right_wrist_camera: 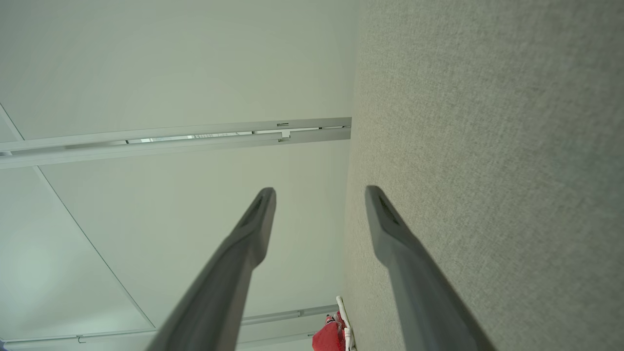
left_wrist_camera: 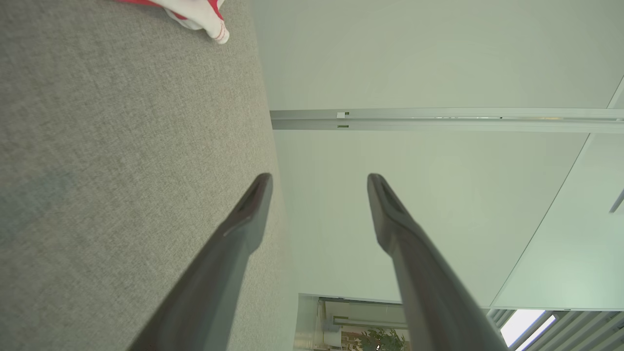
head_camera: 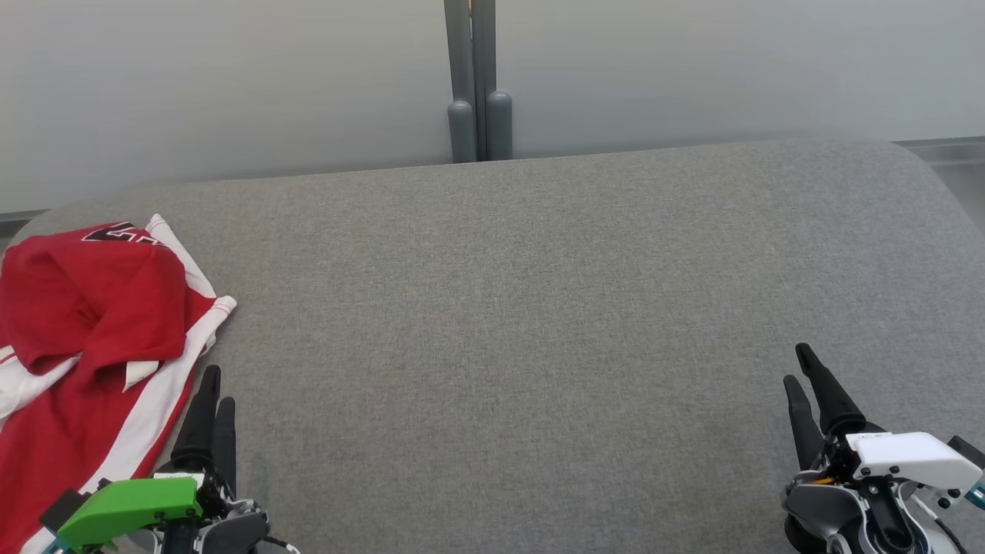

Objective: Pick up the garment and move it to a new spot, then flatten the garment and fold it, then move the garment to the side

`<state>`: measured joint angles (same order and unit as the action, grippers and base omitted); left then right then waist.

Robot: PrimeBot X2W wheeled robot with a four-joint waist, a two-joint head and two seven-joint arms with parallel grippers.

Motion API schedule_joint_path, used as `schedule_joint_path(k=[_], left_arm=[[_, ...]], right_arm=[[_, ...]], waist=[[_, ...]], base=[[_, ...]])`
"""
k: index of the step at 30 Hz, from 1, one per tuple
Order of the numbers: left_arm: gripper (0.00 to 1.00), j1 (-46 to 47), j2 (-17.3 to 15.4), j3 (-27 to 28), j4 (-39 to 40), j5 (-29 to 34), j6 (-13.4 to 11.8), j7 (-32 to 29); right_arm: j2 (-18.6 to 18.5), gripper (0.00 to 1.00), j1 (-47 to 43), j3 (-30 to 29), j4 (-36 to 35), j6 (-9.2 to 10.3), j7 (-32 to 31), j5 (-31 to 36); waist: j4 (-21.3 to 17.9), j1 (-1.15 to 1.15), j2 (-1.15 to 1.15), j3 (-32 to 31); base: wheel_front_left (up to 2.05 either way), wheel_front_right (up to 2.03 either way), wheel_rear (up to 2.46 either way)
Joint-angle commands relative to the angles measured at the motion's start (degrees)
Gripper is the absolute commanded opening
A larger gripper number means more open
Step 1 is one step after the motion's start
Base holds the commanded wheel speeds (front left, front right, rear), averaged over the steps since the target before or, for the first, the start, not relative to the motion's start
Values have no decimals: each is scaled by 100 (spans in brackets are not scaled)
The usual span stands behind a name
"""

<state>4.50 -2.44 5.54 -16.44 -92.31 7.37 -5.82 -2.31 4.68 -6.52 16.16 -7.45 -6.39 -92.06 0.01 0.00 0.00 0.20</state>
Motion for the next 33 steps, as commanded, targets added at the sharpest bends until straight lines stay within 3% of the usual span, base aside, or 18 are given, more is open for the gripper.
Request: schedule_joint_path(k=[1,7,16,33], left_arm=[[100,103,-23,-18,136,4,10,45],[100,43,-38,-152,216,92,11,207],[100,15,-142,-399,204,574,12,475],[100,31,-154,-587,94,2737,13,860]], right_arm=[[-30,100,88,27,-117,-1,51,36],[-53,100,38,129,-168,-1,237,342],[-58,100,-4,173,-360,-2,479,1447],[-182,100,-141,326,-711,-3,878,4127]], waist=[[1,0,0,0],[0,0,0,-2],[3,0,0,-11],[50,0,0,-62]], base=[[0,0,0],[0,0,0],[0,0,0],[0,0,0]])
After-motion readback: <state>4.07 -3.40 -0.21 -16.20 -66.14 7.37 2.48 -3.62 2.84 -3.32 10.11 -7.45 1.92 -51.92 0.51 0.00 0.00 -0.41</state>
